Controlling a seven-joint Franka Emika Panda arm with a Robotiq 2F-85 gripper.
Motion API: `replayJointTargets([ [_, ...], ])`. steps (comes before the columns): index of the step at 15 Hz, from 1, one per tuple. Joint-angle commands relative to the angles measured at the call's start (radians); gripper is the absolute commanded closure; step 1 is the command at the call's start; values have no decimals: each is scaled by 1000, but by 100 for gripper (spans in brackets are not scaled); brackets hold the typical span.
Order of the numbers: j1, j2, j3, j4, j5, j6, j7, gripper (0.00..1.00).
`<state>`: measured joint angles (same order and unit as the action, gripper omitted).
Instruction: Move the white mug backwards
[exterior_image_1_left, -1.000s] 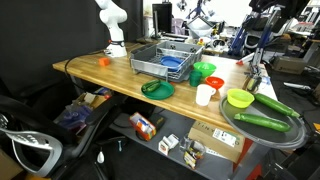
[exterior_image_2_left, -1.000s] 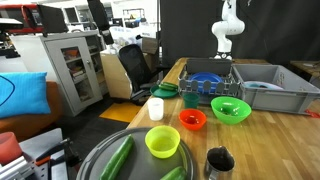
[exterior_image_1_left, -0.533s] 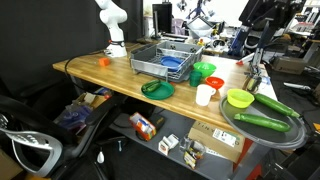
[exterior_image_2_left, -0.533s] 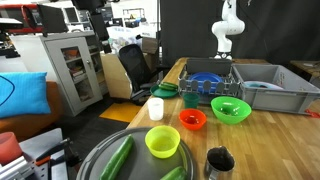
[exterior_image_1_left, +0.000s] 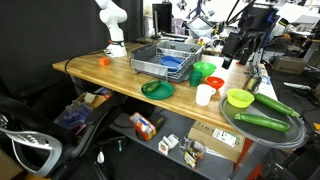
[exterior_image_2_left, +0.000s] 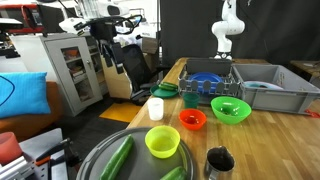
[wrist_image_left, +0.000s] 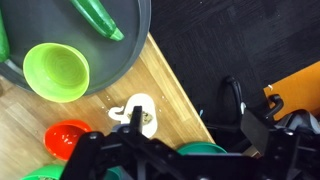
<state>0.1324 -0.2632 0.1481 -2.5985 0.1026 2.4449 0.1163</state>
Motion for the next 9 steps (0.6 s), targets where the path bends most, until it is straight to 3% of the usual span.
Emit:
replayJointTargets([
  [1, 2, 6, -4, 7, -2, -1, -1, 0],
  [6, 3, 4, -2, 12, -2, -1, -1, 0],
  [9, 6, 38, -37, 21, 44, -5, -70, 0],
])
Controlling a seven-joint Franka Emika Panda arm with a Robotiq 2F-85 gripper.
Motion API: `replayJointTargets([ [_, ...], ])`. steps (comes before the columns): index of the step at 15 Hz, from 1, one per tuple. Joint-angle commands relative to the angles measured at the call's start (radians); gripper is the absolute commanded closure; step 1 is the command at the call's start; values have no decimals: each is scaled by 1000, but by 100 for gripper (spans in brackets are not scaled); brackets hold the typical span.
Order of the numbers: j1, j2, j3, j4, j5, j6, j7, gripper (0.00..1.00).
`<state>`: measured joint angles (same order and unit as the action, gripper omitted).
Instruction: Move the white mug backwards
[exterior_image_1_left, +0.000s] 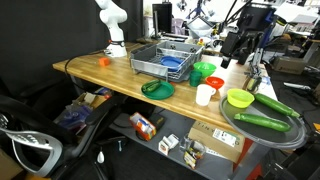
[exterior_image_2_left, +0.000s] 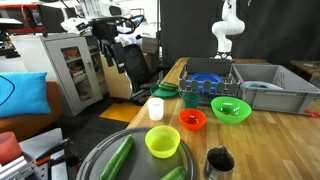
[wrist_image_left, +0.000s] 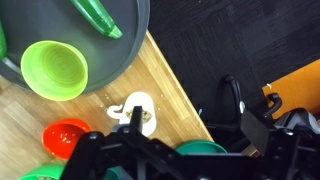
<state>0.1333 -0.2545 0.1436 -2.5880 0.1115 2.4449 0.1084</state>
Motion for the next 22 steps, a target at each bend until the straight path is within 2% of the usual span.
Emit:
replayJointTargets([
  [1, -5, 41, -43, 15, 27, -20, -78, 0],
  [4, -25, 75, -86, 32, -5, -66, -167, 0],
  [8, -45, 152, -133, 62, -59, -124, -371, 0],
  [13, -69, 298, -145, 127, -137, -123, -583, 0],
  [17, -77, 428, -120, 225, -186, -110, -634, 0],
  [18, -82, 381, -118, 173, -170, -90, -600, 0],
  [22, -85, 431, -107, 220, -175, -93, -609, 0],
])
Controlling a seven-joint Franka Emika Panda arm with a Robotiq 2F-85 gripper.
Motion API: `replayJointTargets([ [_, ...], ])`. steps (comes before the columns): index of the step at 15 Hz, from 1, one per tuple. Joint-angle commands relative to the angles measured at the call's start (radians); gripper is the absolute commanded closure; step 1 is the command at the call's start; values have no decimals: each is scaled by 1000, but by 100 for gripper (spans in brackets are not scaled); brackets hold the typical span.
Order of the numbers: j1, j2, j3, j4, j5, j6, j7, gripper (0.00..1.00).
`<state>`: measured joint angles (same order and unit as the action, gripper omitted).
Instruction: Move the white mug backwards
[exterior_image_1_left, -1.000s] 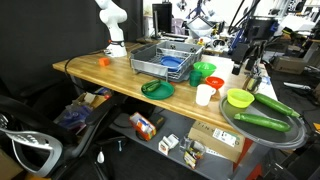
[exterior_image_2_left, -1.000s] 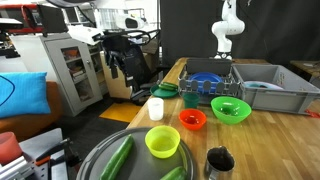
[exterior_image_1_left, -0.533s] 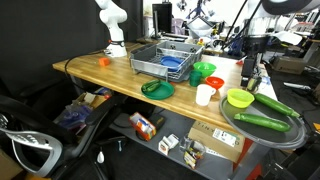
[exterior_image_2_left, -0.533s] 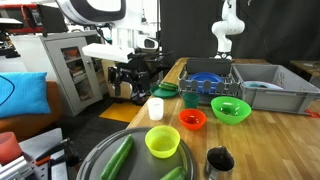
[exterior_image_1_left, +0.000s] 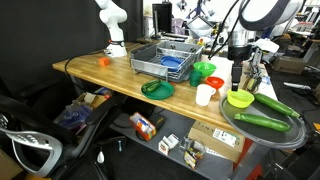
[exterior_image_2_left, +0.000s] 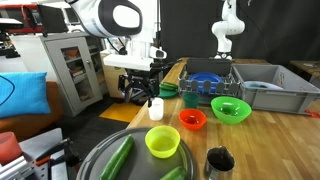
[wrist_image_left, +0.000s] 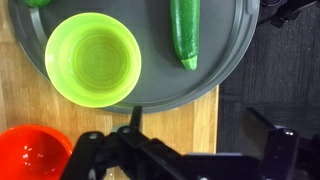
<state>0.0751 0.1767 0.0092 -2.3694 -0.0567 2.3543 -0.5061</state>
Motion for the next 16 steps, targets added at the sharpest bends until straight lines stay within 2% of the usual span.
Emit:
replayJointTargets([
  [1, -27, 0, 27, 2, -7, -3, 4, 0],
  [5, -23, -2, 25, 1, -26, 4, 15, 0],
  [7, -4, 8, 13, 2, -132, 91, 79, 0],
  [8, 7, 25, 1, 12, -230, 134, 128, 0],
  [11, 23, 75, -17, 48, -487, 154, 199, 0],
  [13, 18, 112, -12, 63, -568, 181, 189, 0],
  [16, 0, 165, -1, 83, -602, 246, 169, 0],
])
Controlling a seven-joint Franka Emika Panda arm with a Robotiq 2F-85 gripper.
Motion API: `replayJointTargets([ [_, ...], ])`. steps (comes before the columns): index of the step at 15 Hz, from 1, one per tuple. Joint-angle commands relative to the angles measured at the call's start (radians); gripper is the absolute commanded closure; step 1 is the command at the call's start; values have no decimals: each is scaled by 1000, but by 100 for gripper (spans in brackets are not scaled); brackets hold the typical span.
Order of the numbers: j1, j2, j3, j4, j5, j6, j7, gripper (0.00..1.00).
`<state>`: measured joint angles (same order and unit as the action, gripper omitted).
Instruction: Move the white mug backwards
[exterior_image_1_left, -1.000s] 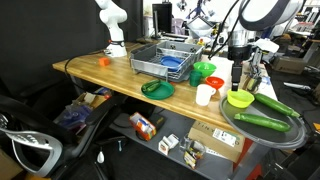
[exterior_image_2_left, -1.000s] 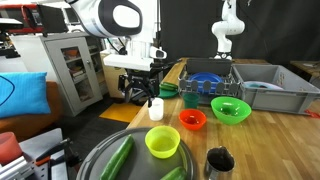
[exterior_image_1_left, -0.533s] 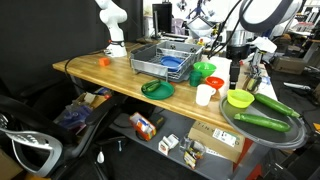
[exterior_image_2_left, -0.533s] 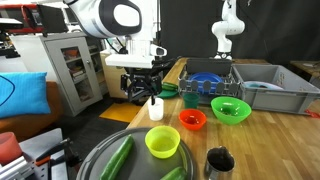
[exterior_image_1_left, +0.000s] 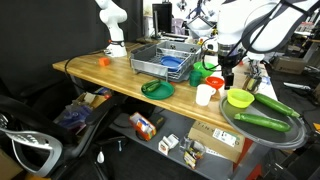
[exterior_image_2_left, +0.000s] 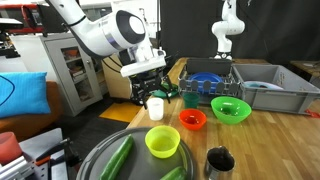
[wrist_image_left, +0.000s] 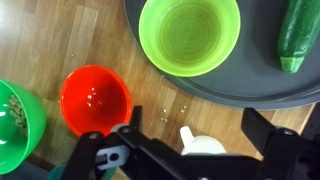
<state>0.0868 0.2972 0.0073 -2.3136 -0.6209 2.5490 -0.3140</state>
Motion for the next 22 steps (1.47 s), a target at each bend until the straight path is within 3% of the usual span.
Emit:
replayJointTargets([
  [1, -21, 62, 2, 30, -31, 86, -27, 0],
  [6, -42, 114, -11, 31, -23, 184, -52, 0],
  [15, -126, 173, 34, 23, 95, 338, -180, 1],
  [18, -154, 179, 64, 21, 149, 353, -238, 10],
  [19, -163, 181, 74, 22, 164, 354, -255, 16],
  [21, -180, 186, 94, 23, 189, 356, -285, 41],
  [22, -187, 189, 101, 24, 201, 356, -299, 42],
])
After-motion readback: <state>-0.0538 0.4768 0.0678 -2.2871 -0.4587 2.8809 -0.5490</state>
